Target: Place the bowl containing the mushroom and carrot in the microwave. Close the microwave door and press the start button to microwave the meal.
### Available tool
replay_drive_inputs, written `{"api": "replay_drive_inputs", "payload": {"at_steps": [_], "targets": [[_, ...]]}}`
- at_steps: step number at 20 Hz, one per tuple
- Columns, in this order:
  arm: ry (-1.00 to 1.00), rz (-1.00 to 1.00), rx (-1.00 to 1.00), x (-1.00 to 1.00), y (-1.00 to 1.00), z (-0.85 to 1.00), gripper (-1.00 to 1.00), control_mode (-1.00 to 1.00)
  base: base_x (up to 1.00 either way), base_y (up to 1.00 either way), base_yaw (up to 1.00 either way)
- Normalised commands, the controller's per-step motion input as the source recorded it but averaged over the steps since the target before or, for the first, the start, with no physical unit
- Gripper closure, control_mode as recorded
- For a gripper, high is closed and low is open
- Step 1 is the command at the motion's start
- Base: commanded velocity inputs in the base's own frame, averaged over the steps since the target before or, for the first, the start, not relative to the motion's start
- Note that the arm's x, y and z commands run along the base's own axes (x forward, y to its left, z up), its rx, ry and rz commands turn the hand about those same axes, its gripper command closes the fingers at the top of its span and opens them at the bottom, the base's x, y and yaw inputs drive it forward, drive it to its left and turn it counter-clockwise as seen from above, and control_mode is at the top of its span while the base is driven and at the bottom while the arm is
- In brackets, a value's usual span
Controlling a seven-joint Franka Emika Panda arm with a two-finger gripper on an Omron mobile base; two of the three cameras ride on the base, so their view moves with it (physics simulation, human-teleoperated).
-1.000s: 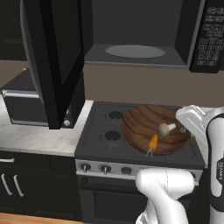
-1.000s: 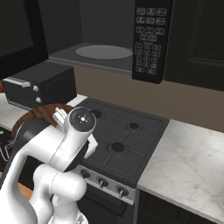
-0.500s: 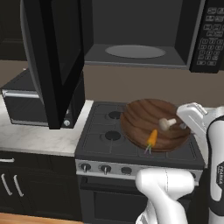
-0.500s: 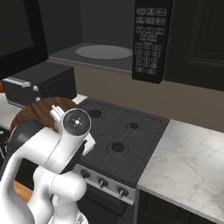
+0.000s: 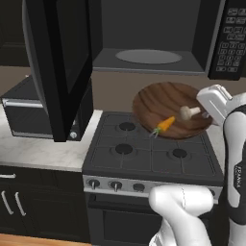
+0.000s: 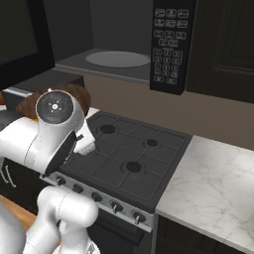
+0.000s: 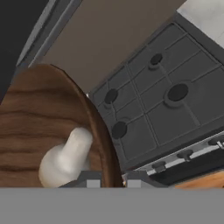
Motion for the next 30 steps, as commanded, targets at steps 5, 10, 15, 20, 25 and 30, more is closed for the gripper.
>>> {"api": "replay_drive_inputs", "payload": {"at_steps": [5, 10, 15, 20, 25, 30], "targets": [[-0.02, -0.24, -0.04, 0.0, 0.11, 0.76, 1.0, -1.0, 0.0, 0.0, 0.0], [-0.11, -0.19, 0.0, 0.0, 0.02, 0.58, 1.0, -1.0, 0.0, 0.0, 0.0], [-0.13, -0.21, 0.08, 0.03, 0.0, 0.39, 1.0, -1.0, 0.0, 0.0, 0.0], [-0.1, -0.21, 0.15, 0.19, 0.0, 0.15, 1.0, -1.0, 0.0, 0.0, 0.0], [-0.05, -0.14, 0.17, 0.37, 0.0, 0.0, 1.0, -1.0, 0.0, 0.0, 0.0], [0.0, -0.06, 0.17, 0.52, 0.0, 0.0, 1.0, -1.0, 0.0, 0.0, 0.0]]}}
